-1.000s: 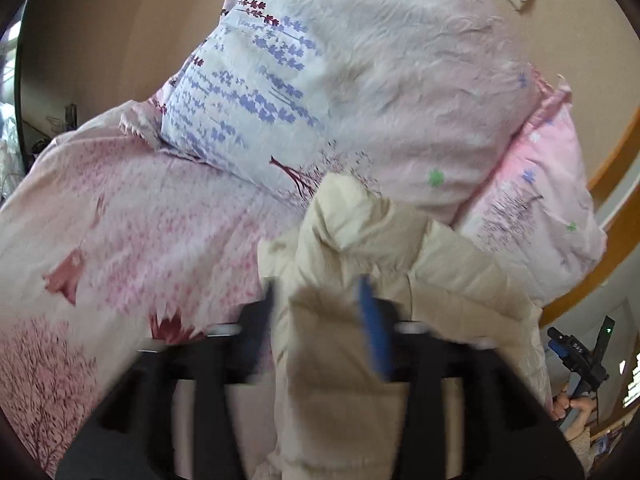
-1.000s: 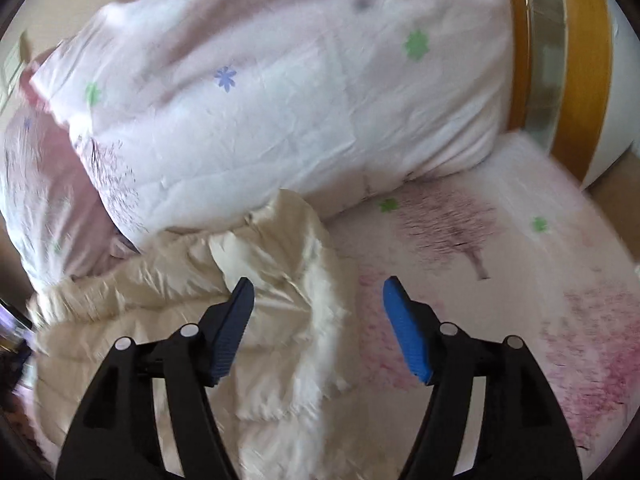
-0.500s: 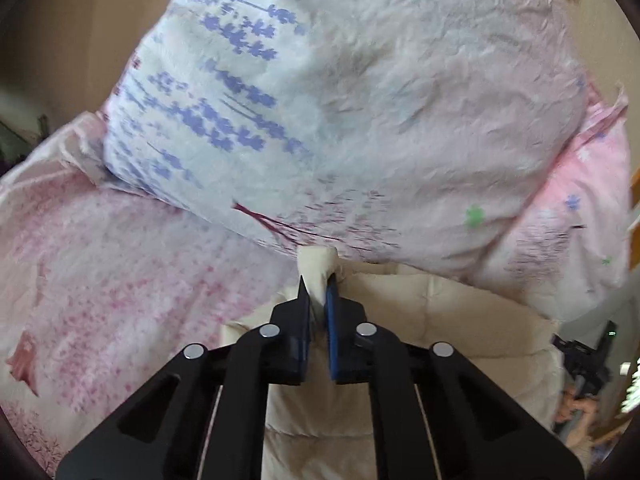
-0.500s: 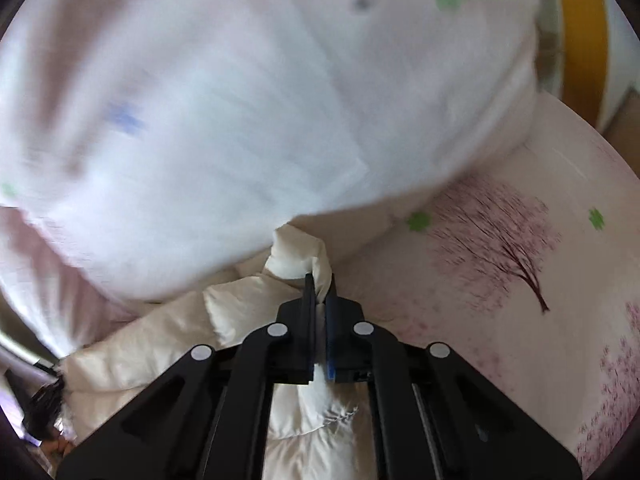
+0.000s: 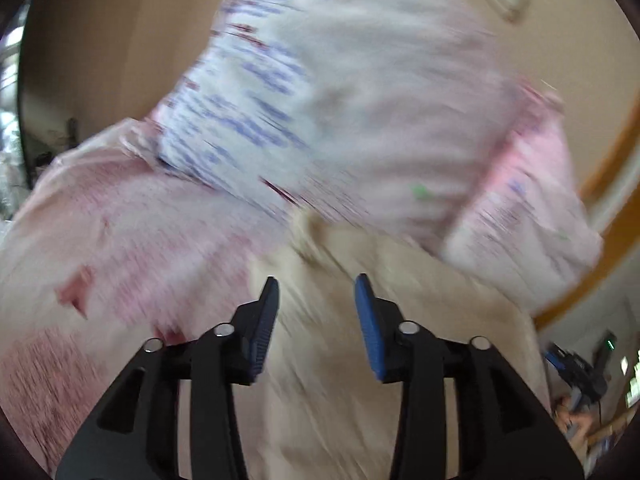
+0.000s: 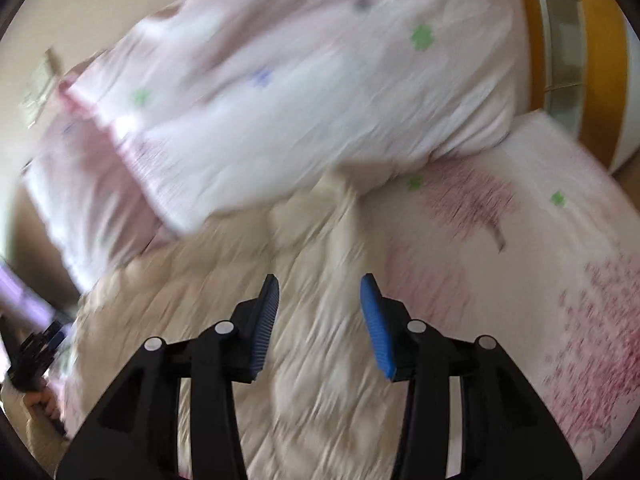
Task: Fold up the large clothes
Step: 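Lay the folded hem onto the jacket and open both grippers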
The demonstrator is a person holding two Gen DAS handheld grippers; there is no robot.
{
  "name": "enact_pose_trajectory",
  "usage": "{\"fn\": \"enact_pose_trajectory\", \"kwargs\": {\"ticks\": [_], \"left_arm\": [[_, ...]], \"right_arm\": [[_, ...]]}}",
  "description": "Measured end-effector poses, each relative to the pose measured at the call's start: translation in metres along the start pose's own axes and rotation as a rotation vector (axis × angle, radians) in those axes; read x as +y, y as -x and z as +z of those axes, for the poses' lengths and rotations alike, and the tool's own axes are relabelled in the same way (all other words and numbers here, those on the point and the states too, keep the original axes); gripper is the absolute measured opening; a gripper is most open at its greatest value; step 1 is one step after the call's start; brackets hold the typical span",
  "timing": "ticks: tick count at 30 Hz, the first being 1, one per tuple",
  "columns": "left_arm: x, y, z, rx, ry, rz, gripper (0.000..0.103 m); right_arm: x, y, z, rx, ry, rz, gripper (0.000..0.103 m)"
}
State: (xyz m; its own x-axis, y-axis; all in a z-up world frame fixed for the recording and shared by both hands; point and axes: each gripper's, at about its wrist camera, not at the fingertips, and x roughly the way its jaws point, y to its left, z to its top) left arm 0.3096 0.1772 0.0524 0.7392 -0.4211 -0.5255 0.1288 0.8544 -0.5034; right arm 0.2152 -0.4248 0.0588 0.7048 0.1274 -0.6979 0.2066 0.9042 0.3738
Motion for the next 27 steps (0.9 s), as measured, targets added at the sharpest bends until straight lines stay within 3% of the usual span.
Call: {"fn": "enact_pose_trajectory", "kwargs": {"ticks": [3,7,11,14,16,18,22,27], "left_arm": [[-0.016,0.0,-0.023,0.056,-0.039,-0.049,0.045],[-0.013,-0.026,-0.036,0.139,-0.048,0.014,0.045],[-0.003,-0.042,-0.042,0.175,0.002,0.017,0.045],[0.005,-0.023,-0.045,0.168,0.062,-0.042,0.046],[0.014,0.0,-0.05,0.141,0.108,-0.075,0.054],[0.028,0.021,-0.057,0.118,0.162,-0.089,0.065],[0.052,0.038,-0.074,0.148,0.237,-0.07,0.065],[0.069,0.034,-0.096,0.223,0.321,-0.091,0.065]], "right_arm": [[0.003,-0.008,-0.018,0.056,0.004,0.019,0.044],[-0.007,-0.05,-0.03,0.163,-0.034,-0.046,0.043],[-0.002,-0.057,-0.035,0.179,-0.035,-0.067,0.046],[-0.007,-0.029,-0.036,0.151,-0.098,0.021,0.065],[-0.019,-0.007,-0.039,0.126,-0.158,0.055,0.074],[-0.033,0.005,-0.044,0.119,-0.216,0.068,0.077],[-0.069,0.002,-0.055,0.201,-0.362,0.097,0.078],[-0.081,-0.009,-0.071,0.273,-0.451,0.159,0.078]]}}
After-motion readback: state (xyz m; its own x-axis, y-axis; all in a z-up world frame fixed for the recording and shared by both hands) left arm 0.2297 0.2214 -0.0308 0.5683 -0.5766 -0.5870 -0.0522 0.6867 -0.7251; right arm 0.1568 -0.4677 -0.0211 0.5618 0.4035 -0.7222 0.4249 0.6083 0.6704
